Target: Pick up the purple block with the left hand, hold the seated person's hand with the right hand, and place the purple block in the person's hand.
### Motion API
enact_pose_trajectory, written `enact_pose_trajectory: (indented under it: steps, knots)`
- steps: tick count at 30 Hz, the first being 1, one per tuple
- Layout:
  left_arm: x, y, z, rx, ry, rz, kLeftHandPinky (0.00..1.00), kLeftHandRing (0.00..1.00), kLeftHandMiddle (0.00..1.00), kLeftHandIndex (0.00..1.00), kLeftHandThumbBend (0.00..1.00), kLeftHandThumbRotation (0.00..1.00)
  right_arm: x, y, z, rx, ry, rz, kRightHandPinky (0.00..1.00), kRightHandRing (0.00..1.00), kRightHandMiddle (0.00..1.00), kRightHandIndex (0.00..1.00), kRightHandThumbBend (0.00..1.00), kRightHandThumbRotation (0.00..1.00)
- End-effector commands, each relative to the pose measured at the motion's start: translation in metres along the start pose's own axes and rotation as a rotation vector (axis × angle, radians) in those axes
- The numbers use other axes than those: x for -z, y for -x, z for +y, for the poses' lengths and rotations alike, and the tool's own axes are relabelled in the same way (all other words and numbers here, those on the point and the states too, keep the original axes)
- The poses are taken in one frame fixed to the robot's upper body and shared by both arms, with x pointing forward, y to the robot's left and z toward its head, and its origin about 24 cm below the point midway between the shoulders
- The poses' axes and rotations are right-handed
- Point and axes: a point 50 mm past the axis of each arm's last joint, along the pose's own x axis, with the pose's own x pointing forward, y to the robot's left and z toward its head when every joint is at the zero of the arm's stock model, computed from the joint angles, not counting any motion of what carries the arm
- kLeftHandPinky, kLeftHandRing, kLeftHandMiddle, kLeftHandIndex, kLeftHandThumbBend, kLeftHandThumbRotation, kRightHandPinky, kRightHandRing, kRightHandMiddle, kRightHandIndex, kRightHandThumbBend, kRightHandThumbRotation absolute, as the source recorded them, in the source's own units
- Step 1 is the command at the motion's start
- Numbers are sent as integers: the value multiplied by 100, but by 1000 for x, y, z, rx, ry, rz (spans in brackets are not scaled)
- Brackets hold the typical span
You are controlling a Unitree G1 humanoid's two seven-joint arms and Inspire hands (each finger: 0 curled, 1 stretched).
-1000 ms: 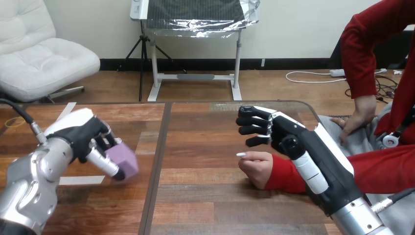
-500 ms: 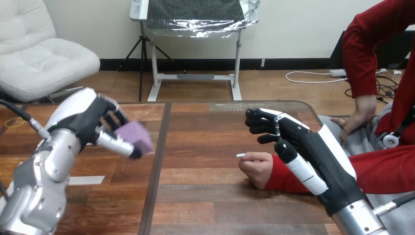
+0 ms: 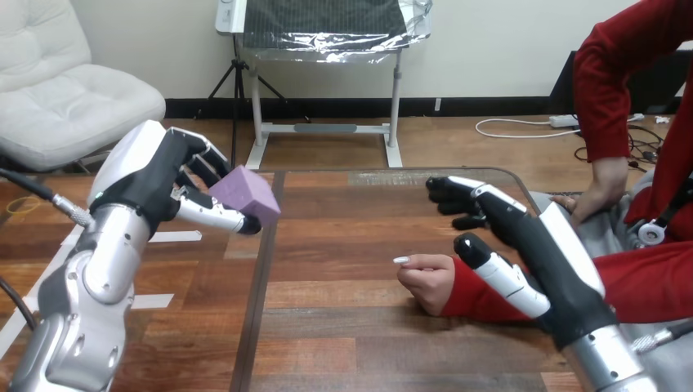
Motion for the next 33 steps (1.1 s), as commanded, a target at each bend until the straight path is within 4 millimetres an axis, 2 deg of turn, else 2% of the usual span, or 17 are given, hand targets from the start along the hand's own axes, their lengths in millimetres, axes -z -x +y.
enact_pose_trajectory:
  steps: [1,24,33]
  knots:
    - [-7,3,7,-63,37,-48,28,33,39,41,81,0,-14,-21,-23,71,86,-112,71,79,82,82,88,99]
    - [-3,3,1,-19,26,-37,29,35,40,41,81,0,-18,-35,-59,101,258,-127,73,84,88,87,94,93]
    - [-3,3,1,-11,27,-29,30,35,41,41,81,0,-19,-44,-75,110,362,-130,70,84,90,90,97,92]
